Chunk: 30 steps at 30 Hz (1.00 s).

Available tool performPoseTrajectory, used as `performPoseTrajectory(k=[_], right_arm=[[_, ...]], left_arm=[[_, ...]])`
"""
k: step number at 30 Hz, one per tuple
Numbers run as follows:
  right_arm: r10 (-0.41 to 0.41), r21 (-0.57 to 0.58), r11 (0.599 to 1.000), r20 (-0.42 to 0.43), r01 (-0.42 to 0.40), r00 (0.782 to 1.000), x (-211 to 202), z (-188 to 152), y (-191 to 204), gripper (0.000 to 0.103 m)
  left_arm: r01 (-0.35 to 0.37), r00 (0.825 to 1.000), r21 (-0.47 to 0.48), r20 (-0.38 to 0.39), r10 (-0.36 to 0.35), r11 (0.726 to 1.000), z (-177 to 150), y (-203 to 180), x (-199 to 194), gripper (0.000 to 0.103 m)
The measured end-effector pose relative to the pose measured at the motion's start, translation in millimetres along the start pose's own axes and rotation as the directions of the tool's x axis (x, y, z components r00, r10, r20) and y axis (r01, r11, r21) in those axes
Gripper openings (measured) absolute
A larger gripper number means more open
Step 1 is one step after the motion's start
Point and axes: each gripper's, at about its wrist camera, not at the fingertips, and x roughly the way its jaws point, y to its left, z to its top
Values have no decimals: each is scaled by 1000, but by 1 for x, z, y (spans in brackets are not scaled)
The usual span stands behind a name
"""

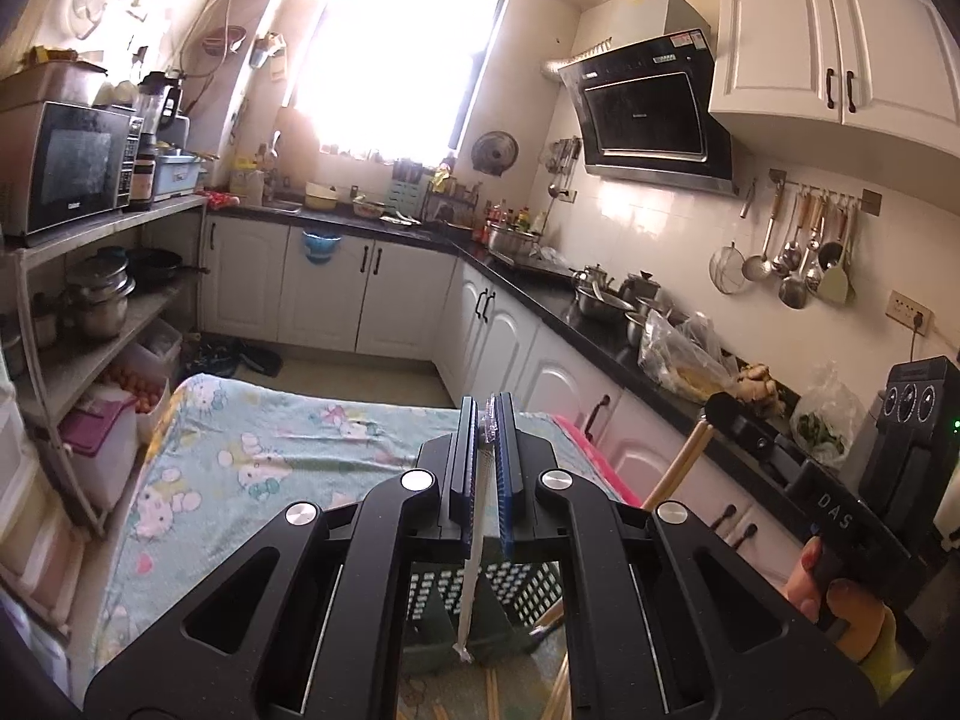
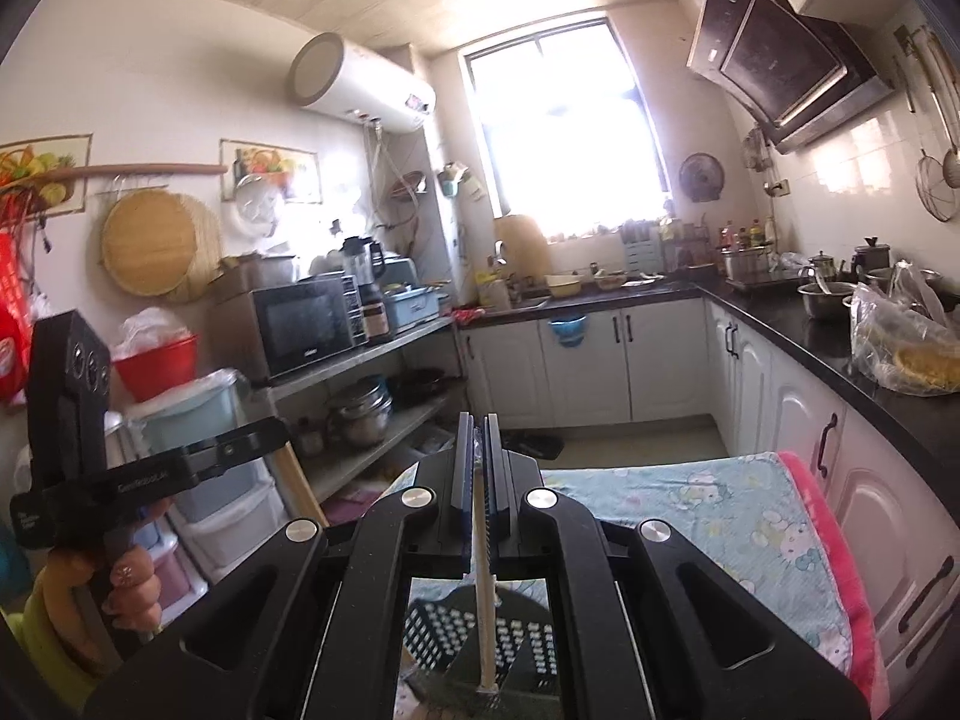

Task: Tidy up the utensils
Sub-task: 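Lift both held chopsticks and lower them into the green caddy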

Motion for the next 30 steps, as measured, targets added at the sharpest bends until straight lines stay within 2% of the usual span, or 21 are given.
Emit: performPoseTrajectory(k=[7,14,21,30], right_arm=[[-32,19,999,-13,32,999,15,-1,-14,3],[-70,48,996,-45,72,997,32,-19,-23,3],[-98,77,992,-81,104,992,51,-39,-26,3],[-132,90,986,-114,143,985,61,-65,-30,3]], left_arm=[[-32,999,-2,-15,31,1000,-3,12,23,3],[-27,997,-27,-71,25,999,-14,31,49,3],[-4,992,-37,-129,-1,999,-35,42,68,3],[-3,986,-35,-166,-2,999,-63,51,78,3]])
